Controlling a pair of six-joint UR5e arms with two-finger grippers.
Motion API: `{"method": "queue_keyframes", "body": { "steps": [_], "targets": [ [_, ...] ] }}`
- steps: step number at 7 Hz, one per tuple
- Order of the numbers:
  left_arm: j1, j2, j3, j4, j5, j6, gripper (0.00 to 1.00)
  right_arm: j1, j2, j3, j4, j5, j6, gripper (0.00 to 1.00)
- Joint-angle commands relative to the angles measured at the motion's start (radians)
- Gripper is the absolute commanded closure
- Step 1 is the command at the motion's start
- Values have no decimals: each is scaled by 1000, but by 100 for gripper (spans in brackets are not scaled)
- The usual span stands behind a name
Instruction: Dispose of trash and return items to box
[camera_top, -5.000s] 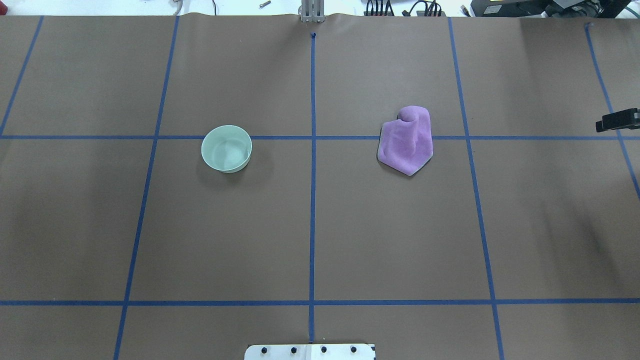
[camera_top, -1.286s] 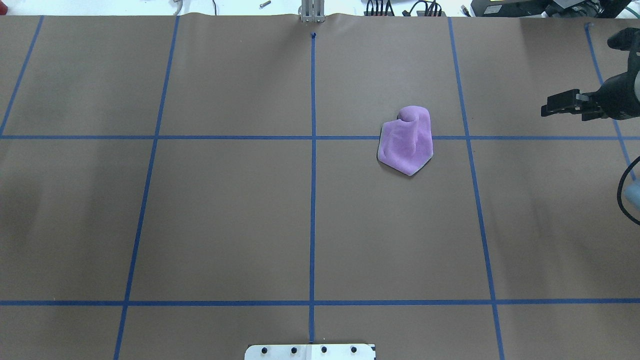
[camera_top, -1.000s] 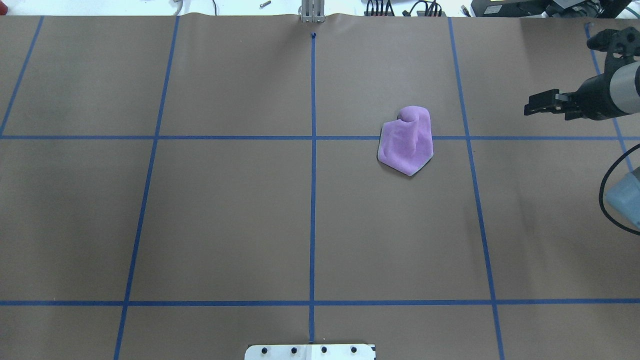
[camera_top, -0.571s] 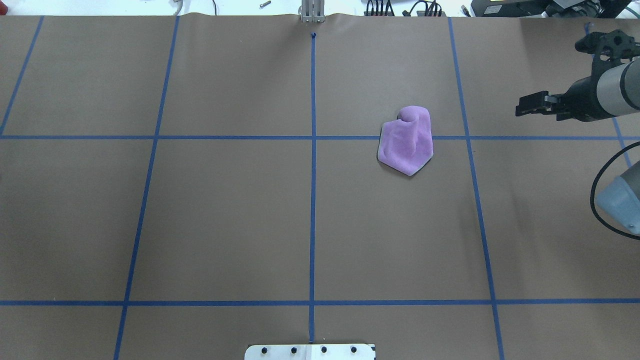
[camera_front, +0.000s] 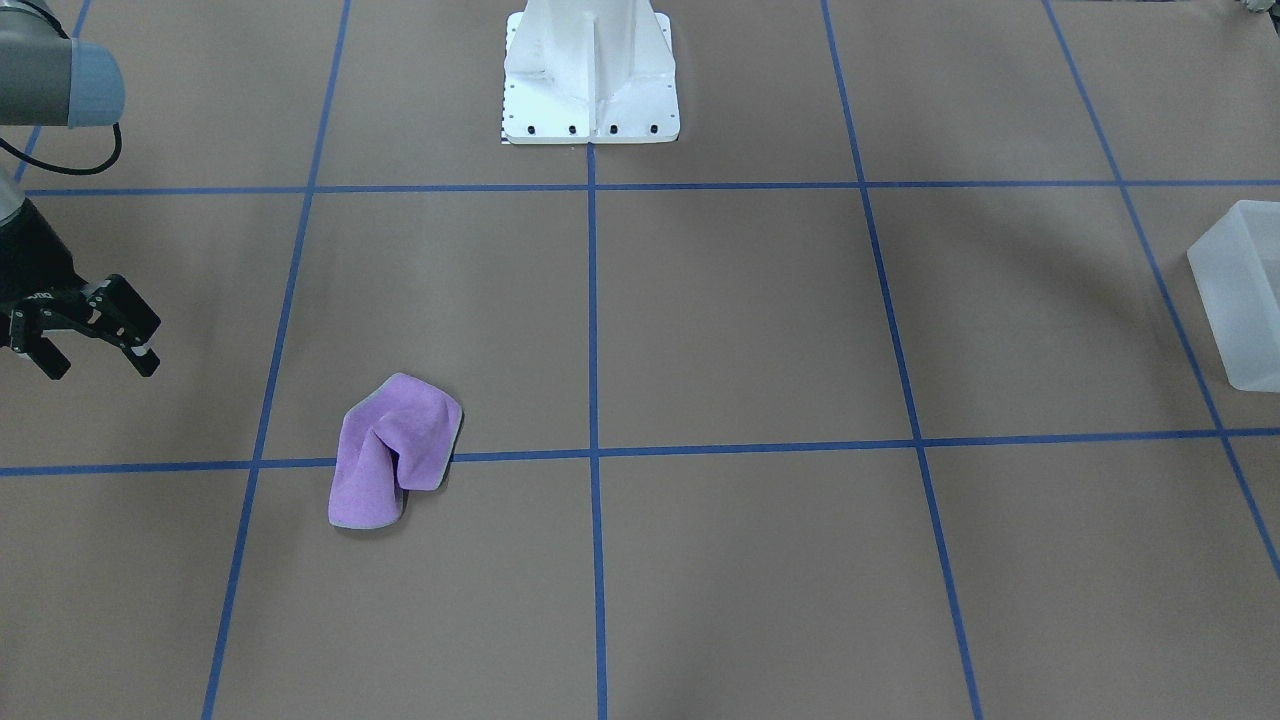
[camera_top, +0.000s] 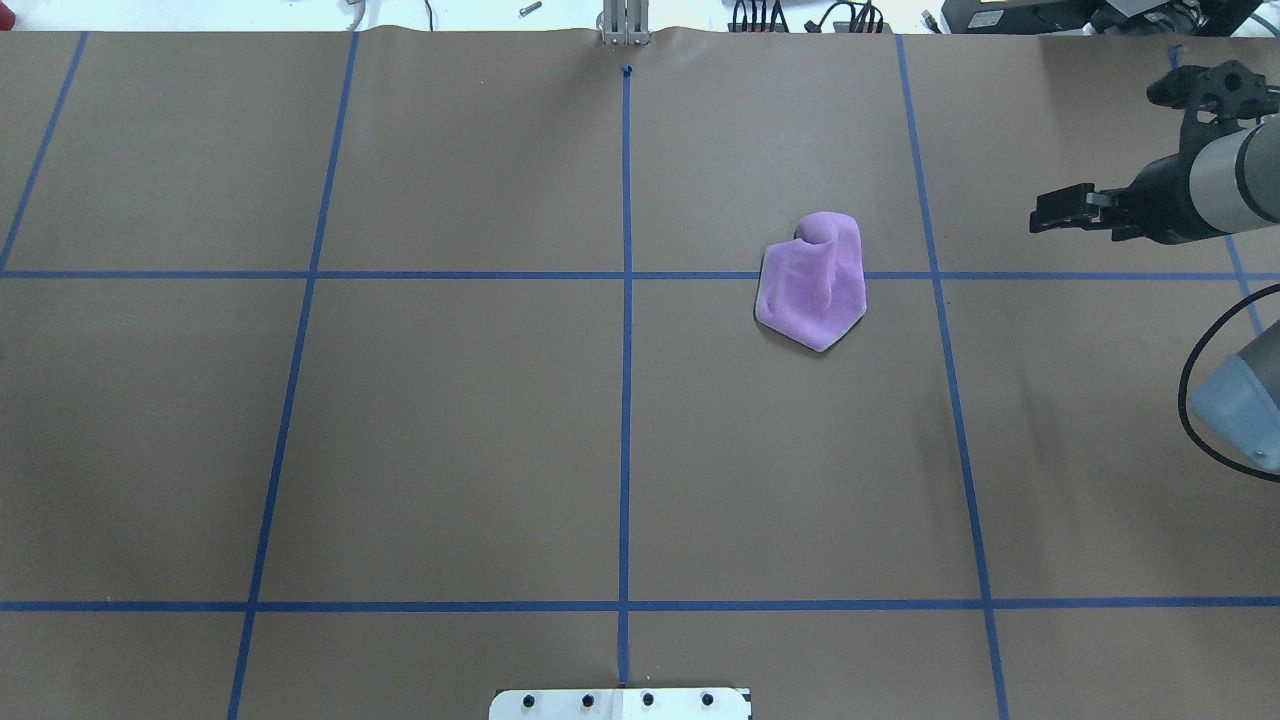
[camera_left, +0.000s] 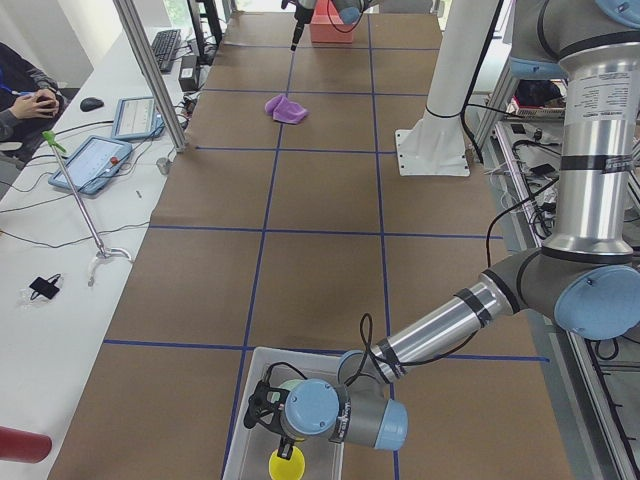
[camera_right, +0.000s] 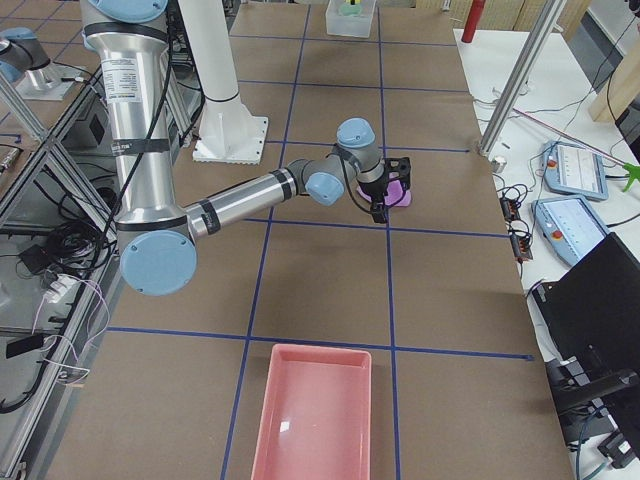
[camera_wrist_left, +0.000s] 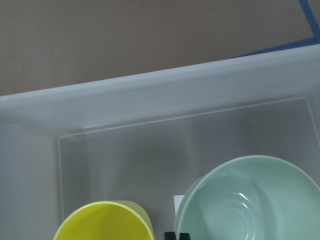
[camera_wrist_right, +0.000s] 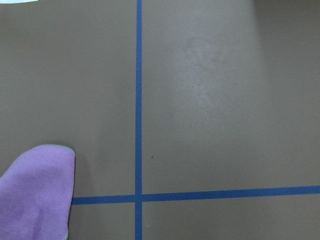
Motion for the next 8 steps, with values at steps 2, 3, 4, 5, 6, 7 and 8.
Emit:
{"method": "queue_keyframes", "body": {
  "steps": [2, 3, 4, 5, 6, 7, 8],
  "targets": [
    [32, 2, 0, -90, -1, -14, 2, -14, -1, -3, -2, -13, 0, 0],
    [32, -2, -35, -84, -30, -18, 2, -16, 5, -3, -17, -13, 0, 0],
    [29, -39, -73, 10, -126, -17, 2, -19, 35, -3, -52, -13, -2, 0],
    [15, -54, -137, 105, -151, -14, 2, -28, 99, -3, -124, -14, 2, 0],
    [-14, -61, -217, 222, -149, -14, 2, -62, 161, -7, -199, -14, 49, 0],
    [-31, -62, -294, 293, -144, -12, 2, -145, 210, -13, -218, -75, 206, 0],
    [-42, -62, -307, 295, -144, -12, 2, -222, 233, -22, -221, -153, 268, 1]
  ]
}}
